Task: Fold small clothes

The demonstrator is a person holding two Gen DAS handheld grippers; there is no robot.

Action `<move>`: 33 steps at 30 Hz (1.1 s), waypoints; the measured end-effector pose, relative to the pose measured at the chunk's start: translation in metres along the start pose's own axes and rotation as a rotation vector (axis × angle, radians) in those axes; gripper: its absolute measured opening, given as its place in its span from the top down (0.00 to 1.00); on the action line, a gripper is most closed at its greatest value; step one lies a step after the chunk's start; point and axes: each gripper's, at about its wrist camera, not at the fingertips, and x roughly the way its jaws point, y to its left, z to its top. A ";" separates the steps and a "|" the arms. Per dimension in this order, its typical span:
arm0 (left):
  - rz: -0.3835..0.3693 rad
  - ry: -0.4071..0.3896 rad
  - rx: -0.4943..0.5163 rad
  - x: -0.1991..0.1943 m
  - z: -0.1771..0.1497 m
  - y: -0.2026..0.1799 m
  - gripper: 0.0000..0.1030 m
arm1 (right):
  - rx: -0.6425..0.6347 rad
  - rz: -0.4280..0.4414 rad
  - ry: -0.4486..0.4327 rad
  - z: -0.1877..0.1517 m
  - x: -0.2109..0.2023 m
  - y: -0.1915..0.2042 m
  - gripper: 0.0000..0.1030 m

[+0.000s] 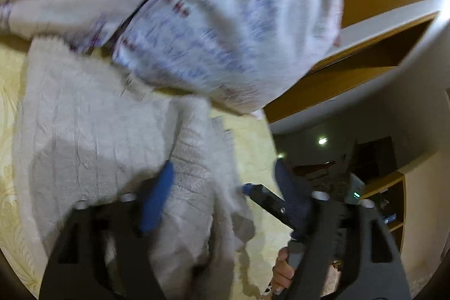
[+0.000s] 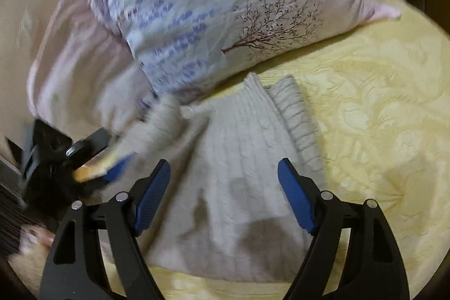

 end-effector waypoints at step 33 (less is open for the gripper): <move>0.325 -0.025 -0.039 -0.055 -0.027 0.055 0.13 | -0.005 0.112 0.116 0.023 0.051 0.048 0.86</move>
